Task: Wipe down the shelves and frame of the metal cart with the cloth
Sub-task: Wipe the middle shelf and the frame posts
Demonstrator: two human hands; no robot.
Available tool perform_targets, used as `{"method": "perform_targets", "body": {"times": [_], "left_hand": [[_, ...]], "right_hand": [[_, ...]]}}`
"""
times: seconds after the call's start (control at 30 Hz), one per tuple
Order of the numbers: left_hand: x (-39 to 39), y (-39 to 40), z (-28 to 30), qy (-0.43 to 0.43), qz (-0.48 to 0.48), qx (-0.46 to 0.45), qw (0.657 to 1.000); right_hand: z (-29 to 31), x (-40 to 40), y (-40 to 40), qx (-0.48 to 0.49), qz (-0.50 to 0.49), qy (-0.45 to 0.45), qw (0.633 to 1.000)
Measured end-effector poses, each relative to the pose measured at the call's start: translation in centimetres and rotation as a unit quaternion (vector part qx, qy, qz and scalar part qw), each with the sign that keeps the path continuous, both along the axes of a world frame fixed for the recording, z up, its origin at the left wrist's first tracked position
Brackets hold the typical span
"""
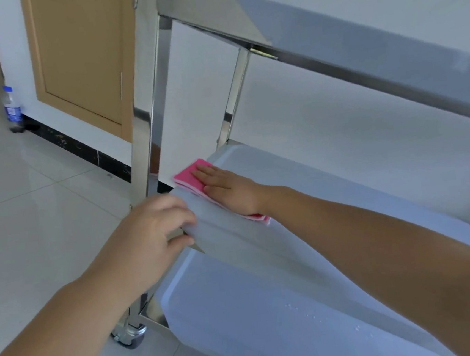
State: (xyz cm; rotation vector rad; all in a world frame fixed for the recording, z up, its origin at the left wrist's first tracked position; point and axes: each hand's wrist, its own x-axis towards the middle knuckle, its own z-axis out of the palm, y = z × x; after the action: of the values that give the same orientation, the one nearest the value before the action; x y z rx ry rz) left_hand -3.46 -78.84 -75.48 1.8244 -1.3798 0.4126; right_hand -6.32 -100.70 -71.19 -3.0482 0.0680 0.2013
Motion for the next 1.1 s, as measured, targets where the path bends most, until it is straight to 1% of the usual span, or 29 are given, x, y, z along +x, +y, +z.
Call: {"method": "perform_targets", "body": {"times": [0.07,0.1,0.2,0.37,0.5,0.67,0.77,0.87,1.0,1.1], "left_hand": [[-0.3,0.5,0.3,0.016,0.065,0.007,0.998],[-0.5,0.6,0.4,0.020,0.077,0.009,0.997],[-1.0,0.7,0.3,0.010,0.091,0.014,0.996],[-1.4,0.9,0.0,0.021,0.132,0.018,0.991],[-1.6,1.2,-0.5,0.019,0.138,0.016,0.990],[-1.4,1.9,-1.1,0.008,0.082,0.051,0.995],[-1.0,2.9,-1.6,0.011,0.070,0.095,0.993],[-0.3,4.3,-2.1,0.008,0.082,0.131,0.988],[0.5,6.6,-2.6,0.019,0.104,0.161,0.981],[0.9,8.2,-3.1,0.025,0.109,0.184,0.976]], "right_hand": [[0.0,-0.8,1.0,-0.005,0.017,0.001,1.000],[0.0,-1.2,1.5,-0.007,0.027,-0.002,1.000],[0.1,-2.4,3.1,-0.002,0.050,-0.006,0.999],[0.0,-4.5,5.5,0.025,0.074,0.003,0.997],[0.3,-6.1,6.9,0.037,0.063,-0.009,0.997],[0.2,-7.8,7.2,0.014,0.074,-0.031,0.997],[0.0,-8.6,7.2,-0.028,0.084,-0.051,0.995],[-0.4,-9.0,7.6,-0.097,0.127,-0.078,0.984],[-1.1,-8.2,8.7,-0.238,0.198,-0.076,0.948],[-1.7,-6.5,10.5,-0.332,0.223,-0.085,0.913]]}}
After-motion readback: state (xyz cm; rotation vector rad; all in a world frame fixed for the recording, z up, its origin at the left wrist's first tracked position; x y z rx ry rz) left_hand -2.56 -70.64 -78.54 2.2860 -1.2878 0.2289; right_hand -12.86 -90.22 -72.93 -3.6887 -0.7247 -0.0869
